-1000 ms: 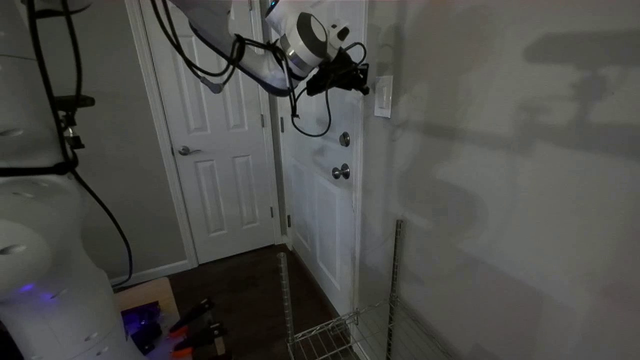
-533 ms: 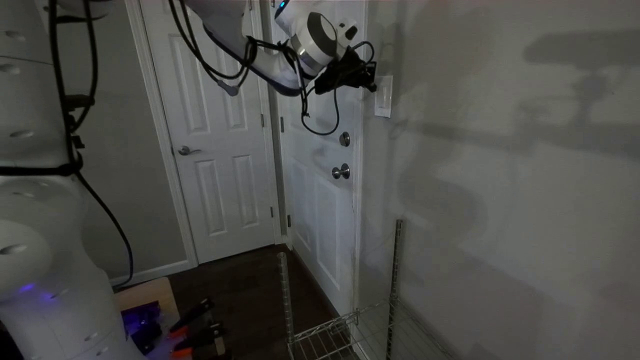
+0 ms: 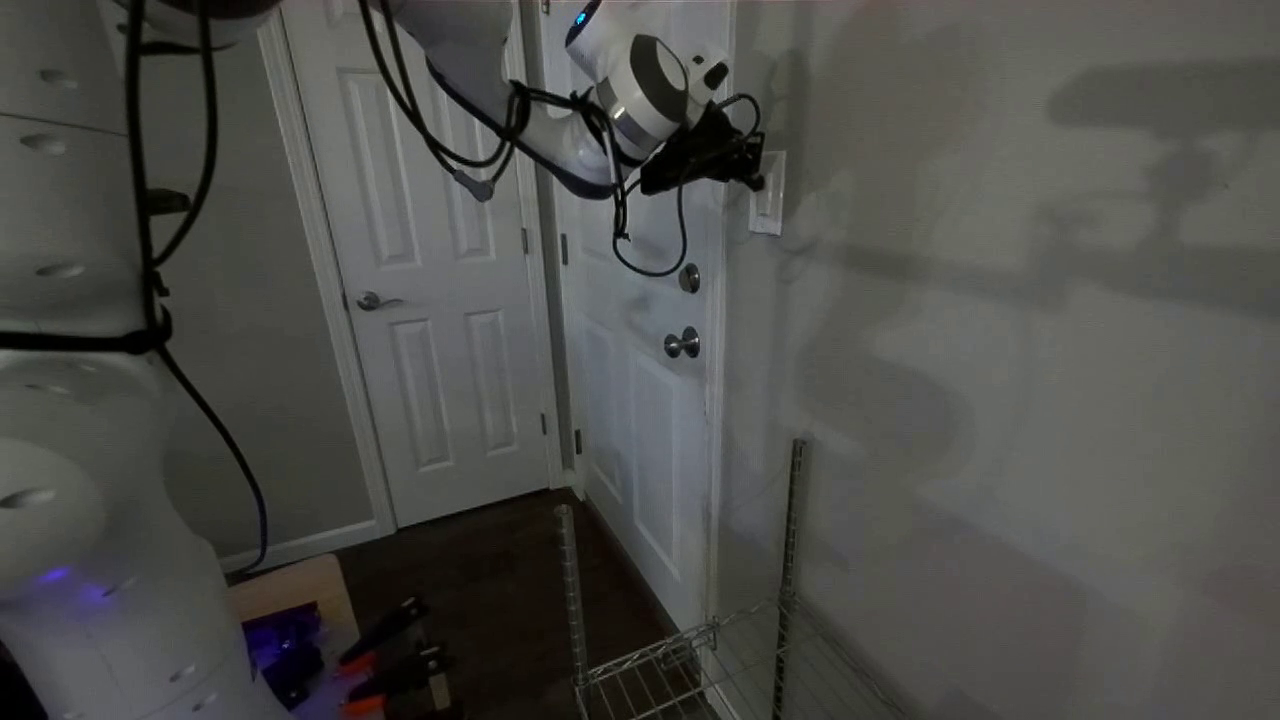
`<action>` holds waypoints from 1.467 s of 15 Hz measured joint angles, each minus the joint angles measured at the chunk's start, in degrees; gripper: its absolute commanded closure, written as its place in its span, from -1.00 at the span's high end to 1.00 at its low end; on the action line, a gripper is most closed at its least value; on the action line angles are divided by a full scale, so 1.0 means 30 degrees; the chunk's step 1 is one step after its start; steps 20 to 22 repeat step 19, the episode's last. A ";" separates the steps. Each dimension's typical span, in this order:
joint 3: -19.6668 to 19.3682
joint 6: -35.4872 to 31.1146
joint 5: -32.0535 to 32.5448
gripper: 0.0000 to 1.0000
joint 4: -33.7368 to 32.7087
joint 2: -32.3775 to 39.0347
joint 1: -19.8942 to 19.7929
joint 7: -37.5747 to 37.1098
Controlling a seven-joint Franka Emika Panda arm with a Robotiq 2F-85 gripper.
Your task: Push the light switch upwards
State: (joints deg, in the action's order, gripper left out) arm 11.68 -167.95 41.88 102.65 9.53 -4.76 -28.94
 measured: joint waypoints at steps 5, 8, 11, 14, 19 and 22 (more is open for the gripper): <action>-0.0469 -0.0007 0.1357 -0.91 -0.0159 0.0059 0.0380 -0.1344; -0.0678 -0.0042 0.2077 -0.91 -0.0169 0.0059 0.0533 -0.2067; -0.0963 -0.0260 0.3113 -0.90 -0.0166 0.0061 0.0717 -0.3048; -0.1217 -0.0324 0.4254 -0.92 -0.0151 -0.0016 0.0902 -0.4579; -0.1751 -0.0327 0.7263 -0.93 0.0101 -0.0871 0.1190 -0.8751; -0.1751 -0.0327 0.7263 -0.93 0.0101 -0.0871 0.1190 -0.8751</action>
